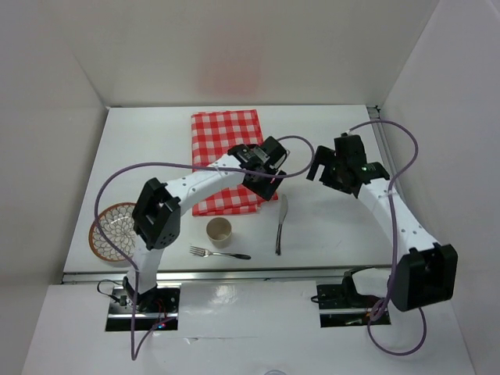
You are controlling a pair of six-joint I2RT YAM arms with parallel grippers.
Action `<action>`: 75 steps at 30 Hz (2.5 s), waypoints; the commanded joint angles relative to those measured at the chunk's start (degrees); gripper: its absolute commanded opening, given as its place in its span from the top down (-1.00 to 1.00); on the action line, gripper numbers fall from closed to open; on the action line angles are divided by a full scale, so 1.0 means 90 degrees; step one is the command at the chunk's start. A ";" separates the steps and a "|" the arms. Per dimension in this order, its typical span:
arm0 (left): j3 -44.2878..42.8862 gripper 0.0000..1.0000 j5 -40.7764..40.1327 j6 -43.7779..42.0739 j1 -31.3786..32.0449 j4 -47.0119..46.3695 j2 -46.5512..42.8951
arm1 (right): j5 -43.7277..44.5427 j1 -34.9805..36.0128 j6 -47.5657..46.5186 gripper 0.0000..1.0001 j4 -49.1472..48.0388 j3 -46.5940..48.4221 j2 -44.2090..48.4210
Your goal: Set the dinner table for one person
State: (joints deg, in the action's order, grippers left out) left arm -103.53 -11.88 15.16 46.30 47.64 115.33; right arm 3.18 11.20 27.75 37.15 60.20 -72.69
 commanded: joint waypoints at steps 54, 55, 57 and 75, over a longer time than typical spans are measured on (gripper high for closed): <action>-0.0344 1.00 0.0471 0.1264 -0.1922 -0.0517 -0.1777 | -0.1994 0.0884 0.1838 -0.51 -0.1334 -0.1016 -0.0867; -0.0140 1.00 0.0403 0.1362 -0.1922 -0.0518 -0.1847 | -0.2071 0.0884 0.1984 -0.43 -0.1334 -0.1016 -0.0995; -0.0069 1.00 0.0402 0.1430 -0.2078 -0.0586 -0.1906 | -0.2334 0.0884 0.2112 -0.40 -0.1558 -0.0928 -0.1326; 0.0184 1.00 0.0461 0.1548 -0.2137 -0.0664 -0.2092 | -0.2659 0.1684 0.4894 -0.48 -0.2633 -0.1270 -0.2178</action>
State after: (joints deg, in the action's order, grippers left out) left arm -101.45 -8.19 28.60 27.38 44.03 99.50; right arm -21.34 24.93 65.17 15.66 49.67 -91.68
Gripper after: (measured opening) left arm 0.047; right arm 0.729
